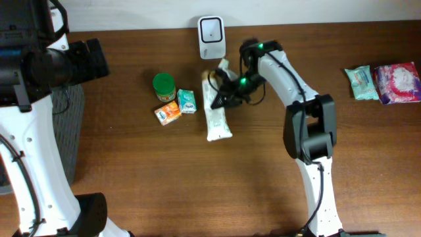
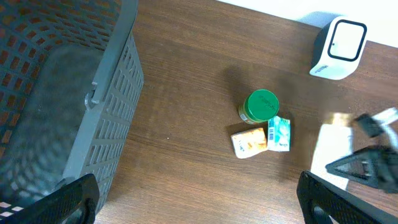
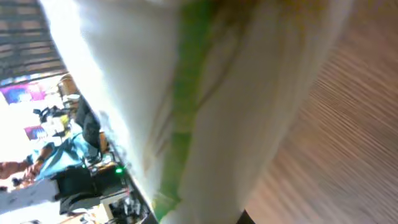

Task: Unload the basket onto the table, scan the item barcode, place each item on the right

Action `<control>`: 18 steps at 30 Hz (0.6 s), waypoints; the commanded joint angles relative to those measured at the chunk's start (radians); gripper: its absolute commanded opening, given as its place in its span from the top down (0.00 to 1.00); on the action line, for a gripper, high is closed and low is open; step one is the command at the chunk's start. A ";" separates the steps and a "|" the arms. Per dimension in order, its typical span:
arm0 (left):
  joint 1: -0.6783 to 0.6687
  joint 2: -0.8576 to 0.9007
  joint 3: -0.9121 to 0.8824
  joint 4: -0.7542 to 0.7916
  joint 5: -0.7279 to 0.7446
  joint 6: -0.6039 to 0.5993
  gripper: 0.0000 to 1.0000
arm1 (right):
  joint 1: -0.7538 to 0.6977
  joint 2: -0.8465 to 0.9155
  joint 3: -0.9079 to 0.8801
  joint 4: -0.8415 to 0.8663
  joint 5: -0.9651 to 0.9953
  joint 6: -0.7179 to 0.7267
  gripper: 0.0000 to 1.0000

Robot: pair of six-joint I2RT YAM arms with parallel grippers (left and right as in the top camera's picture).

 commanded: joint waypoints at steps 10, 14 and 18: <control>0.003 -0.004 0.002 0.000 0.007 -0.006 0.01 | -0.006 -0.112 0.253 -0.092 -0.287 -0.146 0.96; 0.003 -0.004 0.002 0.000 0.007 -0.006 0.01 | -0.005 -0.112 0.253 -0.092 -0.284 -0.146 0.96; 0.003 -0.004 0.002 0.000 0.007 -0.006 0.01 | -0.005 -0.112 0.253 -0.091 -0.284 -0.149 0.96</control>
